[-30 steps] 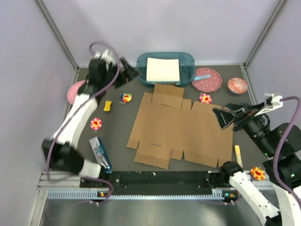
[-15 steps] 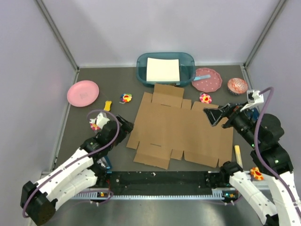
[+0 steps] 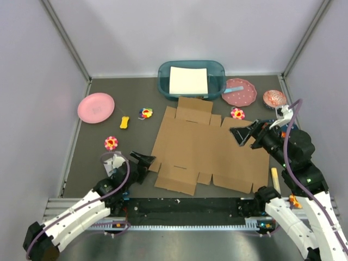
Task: Fold the paper box
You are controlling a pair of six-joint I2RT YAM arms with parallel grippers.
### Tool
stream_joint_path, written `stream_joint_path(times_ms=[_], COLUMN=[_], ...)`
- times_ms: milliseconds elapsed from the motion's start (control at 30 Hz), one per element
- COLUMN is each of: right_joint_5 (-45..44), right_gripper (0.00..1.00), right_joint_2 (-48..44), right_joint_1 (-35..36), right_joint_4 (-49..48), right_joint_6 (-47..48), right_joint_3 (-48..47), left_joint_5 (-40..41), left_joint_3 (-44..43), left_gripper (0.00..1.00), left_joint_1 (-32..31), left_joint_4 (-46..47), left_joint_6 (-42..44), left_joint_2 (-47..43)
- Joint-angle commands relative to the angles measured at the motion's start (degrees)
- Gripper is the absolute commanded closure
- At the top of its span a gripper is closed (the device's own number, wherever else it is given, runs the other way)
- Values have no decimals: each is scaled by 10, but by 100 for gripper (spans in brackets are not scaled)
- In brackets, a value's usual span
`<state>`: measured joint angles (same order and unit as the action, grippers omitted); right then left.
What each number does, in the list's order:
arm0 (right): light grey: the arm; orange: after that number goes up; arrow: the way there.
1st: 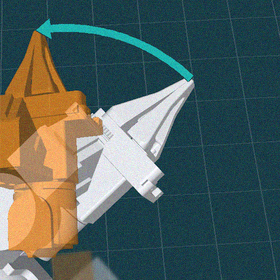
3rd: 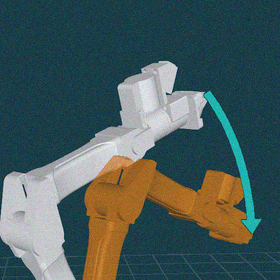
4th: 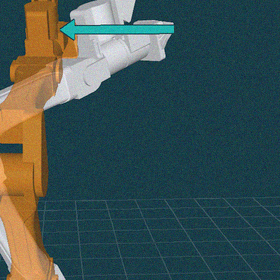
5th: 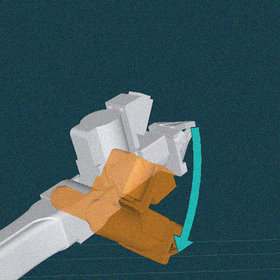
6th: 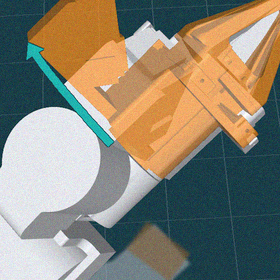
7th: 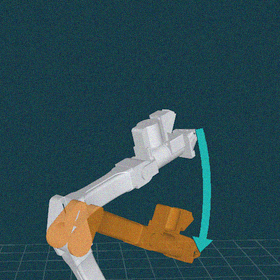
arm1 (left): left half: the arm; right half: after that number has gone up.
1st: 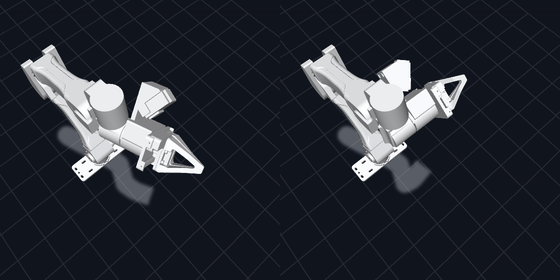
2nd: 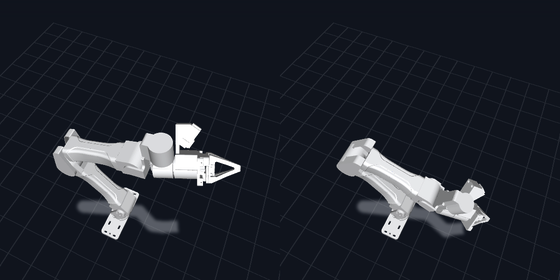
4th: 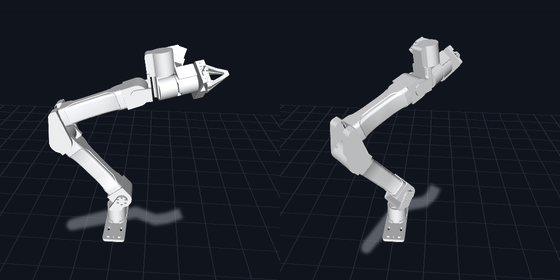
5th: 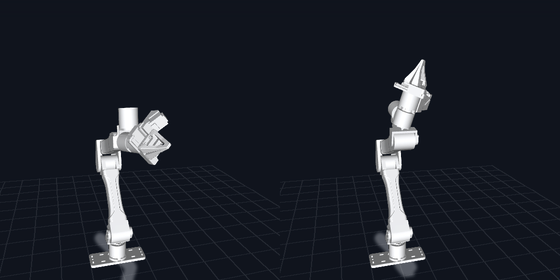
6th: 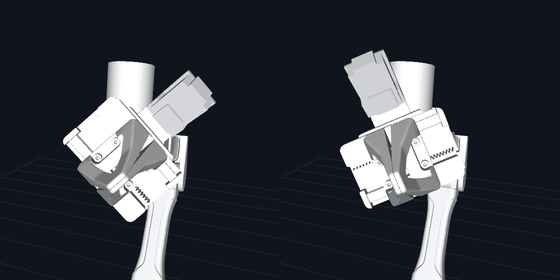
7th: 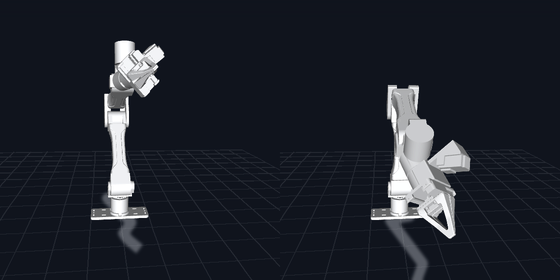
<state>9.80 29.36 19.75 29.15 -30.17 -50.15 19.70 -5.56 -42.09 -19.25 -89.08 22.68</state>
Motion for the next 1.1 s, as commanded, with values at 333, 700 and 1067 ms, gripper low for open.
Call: stream_joint_path(times_ms=[333,700,1067], right_joint_5=[4,-8,-5], right_gripper=[8,8,6], right_joint_2=[1,-6,16], right_joint_1=[2,1,2], right_joint_4=[-31,-11,22], right_joint_6=[-11,15,25], right_joint_3=[-1,-53,-287], left_joint_5=[-62,50,55], left_joint_3=[63,-89,-576], left_gripper=[51,100,100], left_joint_1=[-10,-10,-7], left_joint_4=[293,84,59], left_joint_6=[35,190,561], left_joint_2=[242,49,230])
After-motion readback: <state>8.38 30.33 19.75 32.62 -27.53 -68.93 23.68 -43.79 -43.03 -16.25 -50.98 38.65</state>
